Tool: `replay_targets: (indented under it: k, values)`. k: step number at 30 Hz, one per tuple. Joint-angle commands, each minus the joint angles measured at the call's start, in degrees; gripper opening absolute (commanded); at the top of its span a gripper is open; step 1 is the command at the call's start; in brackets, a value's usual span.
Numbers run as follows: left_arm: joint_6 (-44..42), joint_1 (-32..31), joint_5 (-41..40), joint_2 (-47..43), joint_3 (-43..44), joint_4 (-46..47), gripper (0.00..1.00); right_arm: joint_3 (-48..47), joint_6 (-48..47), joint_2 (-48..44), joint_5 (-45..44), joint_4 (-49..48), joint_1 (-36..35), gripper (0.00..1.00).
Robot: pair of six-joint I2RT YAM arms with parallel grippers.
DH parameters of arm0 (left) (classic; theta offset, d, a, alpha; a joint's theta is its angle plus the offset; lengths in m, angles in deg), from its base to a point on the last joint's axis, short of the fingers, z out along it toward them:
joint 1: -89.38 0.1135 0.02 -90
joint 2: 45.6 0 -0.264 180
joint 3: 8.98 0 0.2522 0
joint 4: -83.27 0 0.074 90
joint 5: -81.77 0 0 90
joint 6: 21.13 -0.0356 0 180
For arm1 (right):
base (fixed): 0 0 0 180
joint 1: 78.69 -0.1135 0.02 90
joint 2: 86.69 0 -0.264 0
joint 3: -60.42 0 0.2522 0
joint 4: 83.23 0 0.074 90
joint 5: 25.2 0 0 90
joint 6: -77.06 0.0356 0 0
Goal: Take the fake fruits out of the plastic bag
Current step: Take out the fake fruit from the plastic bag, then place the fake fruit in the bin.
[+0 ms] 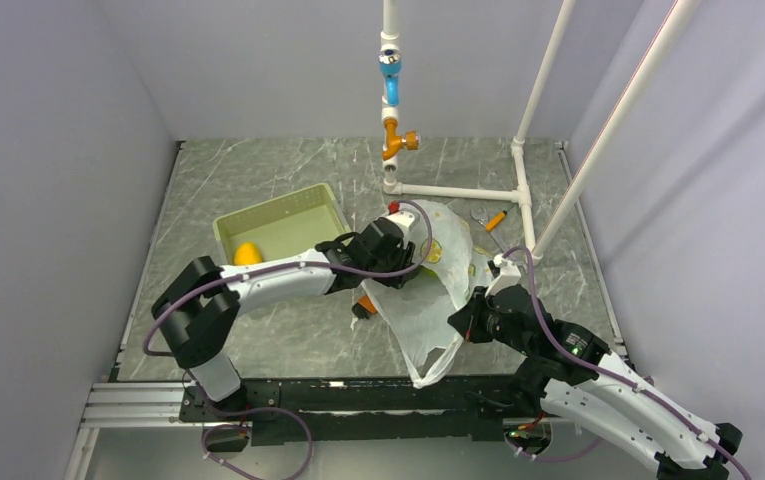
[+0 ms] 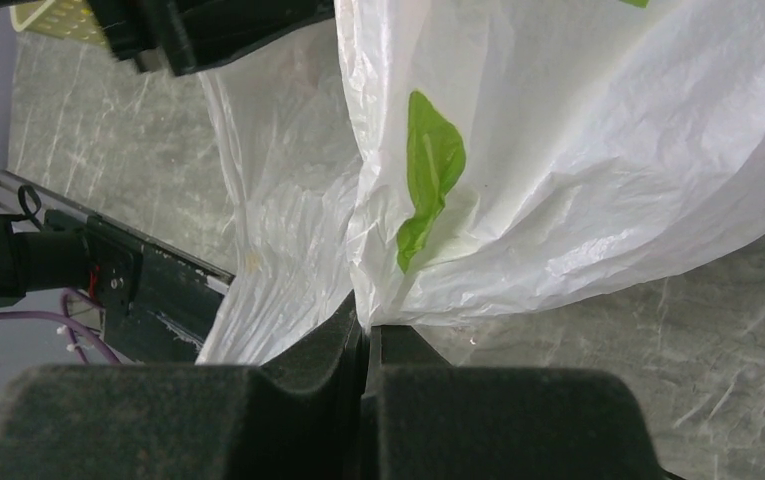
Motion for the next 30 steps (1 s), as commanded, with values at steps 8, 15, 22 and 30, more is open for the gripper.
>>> replay_targets:
  k: [8, 15, 22, 30]
  values:
    - [-1.5, -5.0, 19.8, -14.6, -7.6, -1.8, 0.26, -1.6, -0.4, -0.2, -3.0, -3.6, 0.0, 0.0]
    - [-0.4, -6.3, 18.7, -26.7, -15.0, -1.1, 0.25, -1.3, -0.5, -1.1, -3.3, -3.9, -0.1, 0.0]
    - [1.1, -6.0, -1.3, -37.2, -9.0, -13.2, 0.27, -1.5, -0.6, -0.5, -3.2, -3.8, -0.1, 0.0]
    - [6.4, 1.7, -19.8, -46.9, -9.6, -29.0, 0.27, -1.1, -0.1, -1.4, -3.2, -3.7, -0.1, 0.0]
